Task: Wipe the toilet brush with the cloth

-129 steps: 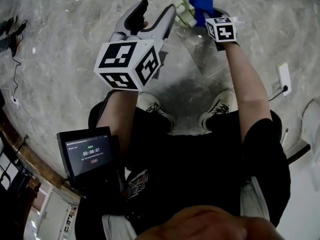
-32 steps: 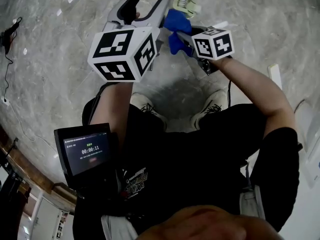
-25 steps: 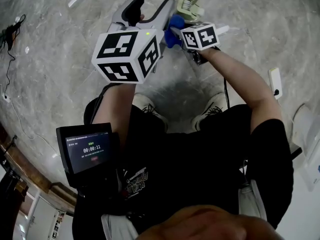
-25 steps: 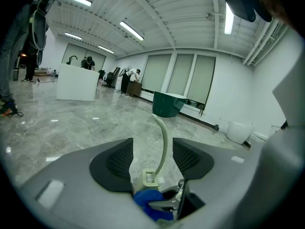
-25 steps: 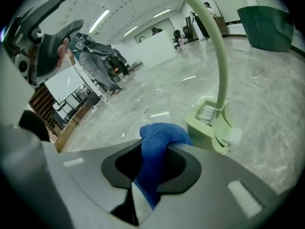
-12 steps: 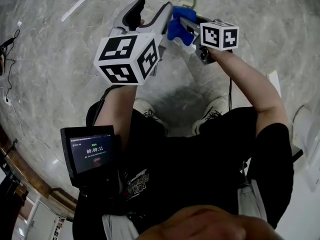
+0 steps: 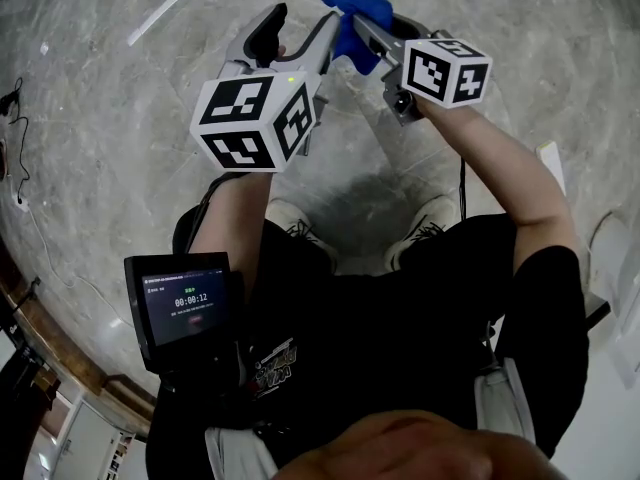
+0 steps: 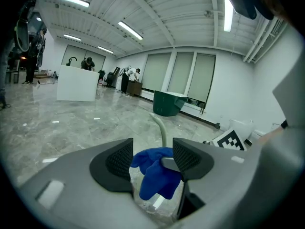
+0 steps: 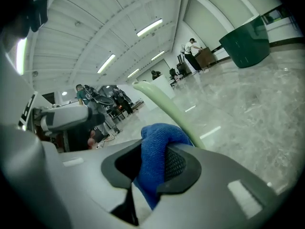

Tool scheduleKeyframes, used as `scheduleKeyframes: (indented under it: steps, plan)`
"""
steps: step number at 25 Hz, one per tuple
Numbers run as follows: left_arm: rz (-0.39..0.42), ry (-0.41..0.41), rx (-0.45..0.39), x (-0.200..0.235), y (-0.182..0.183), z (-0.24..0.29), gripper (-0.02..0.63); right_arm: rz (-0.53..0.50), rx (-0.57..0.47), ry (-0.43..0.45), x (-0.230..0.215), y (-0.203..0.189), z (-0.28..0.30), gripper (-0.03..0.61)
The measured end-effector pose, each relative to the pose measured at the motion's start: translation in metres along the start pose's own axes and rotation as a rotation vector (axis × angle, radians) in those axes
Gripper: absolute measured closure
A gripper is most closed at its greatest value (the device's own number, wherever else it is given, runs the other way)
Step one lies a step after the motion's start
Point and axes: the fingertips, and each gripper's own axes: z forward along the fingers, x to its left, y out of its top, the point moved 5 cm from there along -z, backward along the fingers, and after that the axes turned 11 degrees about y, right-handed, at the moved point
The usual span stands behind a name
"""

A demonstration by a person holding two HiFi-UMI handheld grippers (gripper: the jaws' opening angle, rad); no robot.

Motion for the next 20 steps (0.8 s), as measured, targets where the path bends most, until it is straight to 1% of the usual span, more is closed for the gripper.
scheduleKeyframes:
  steps: [4, 8, 12, 15, 18, 20]
  plan:
    - [-0.001, -0.005, 0.000, 0.000, 0.000, 0.000, 0.353, -0.017, -0.083, 0.069, 0.025, 0.027, -0.004, 0.491]
    - [-0.007, -0.007, 0.006, 0.000, 0.000, 0.000, 0.353, -0.071, -0.150, 0.119, 0.045, 0.049, -0.015, 0.491]
    - [-0.010, -0.012, 0.004, -0.001, 0.000, 0.000, 0.353, -0.130, -0.215, 0.218, 0.068, 0.072, -0.026, 0.492]
    - [-0.010, -0.014, 0.003, -0.002, 0.002, 0.000, 0.353, -0.162, -0.226, 0.273, 0.082, 0.077, -0.031, 0.492]
    - [-0.009, -0.011, 0.005, -0.003, 0.005, 0.002, 0.353, -0.160, -0.209, 0.275, 0.083, 0.076, -0.035, 0.491]
    - [-0.001, -0.011, 0.015, -0.004, 0.006, 0.004, 0.353, -0.149, -0.180, 0.288, 0.081, 0.072, -0.036, 0.491]
